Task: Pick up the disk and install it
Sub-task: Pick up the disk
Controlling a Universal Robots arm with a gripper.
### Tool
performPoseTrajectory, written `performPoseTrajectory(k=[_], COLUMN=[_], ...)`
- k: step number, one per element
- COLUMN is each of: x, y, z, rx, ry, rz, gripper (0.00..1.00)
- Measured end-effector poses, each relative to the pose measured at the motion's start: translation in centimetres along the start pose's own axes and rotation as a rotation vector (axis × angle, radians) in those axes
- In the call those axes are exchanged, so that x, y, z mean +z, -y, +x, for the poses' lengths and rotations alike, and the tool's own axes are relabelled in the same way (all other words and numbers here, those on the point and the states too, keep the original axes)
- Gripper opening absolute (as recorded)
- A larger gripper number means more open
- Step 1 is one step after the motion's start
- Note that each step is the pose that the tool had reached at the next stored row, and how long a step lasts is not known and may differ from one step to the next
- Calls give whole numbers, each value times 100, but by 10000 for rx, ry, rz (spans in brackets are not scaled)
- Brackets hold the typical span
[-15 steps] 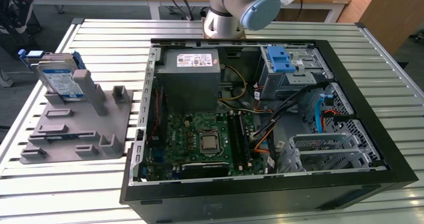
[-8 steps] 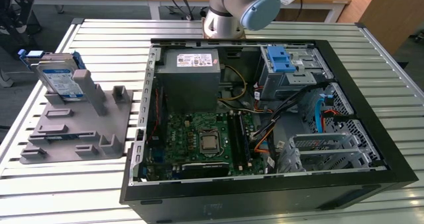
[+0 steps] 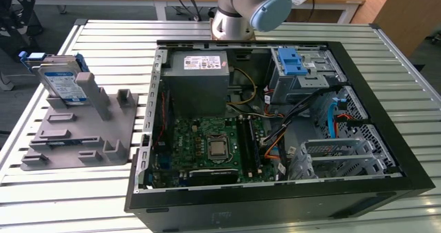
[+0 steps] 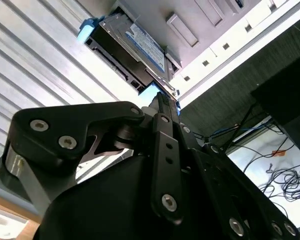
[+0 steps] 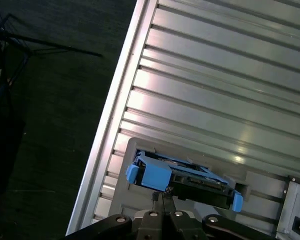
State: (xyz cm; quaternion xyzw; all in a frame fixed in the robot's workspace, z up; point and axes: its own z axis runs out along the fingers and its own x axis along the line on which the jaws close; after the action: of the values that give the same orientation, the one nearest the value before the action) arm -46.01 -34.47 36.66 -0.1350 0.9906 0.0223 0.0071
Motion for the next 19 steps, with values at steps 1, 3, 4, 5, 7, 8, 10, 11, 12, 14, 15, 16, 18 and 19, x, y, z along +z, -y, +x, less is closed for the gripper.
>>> performPoseTrajectory(k=[1,3,4,5,7,8,10,11,12,14,15,16,18,19], x=[0,0,0,1,4,6,8,9,9,10,10,10,10,10], y=[0,0,1,1,1,1,1,1,1,1,1,1,1,1], z=[0,0,0,0,0,0,0,1,1,1,1,0,0,0], rx=[-3,-49,-151,-294,-627,-796,-1135,-1289,-1413,-1504,-1505,-1506,-1507,-1507], ry=[2,5,2,-5,-17,-24,-39,-46,-51,-54,-53,-53,-54,-54], rz=[0,1,0,-4,-11,-14,-21,-24,-26,-29,-29,-29,-29,-28], gripper=[11,11,11,11,11,11,11,11,11,11,11,11,11,11])
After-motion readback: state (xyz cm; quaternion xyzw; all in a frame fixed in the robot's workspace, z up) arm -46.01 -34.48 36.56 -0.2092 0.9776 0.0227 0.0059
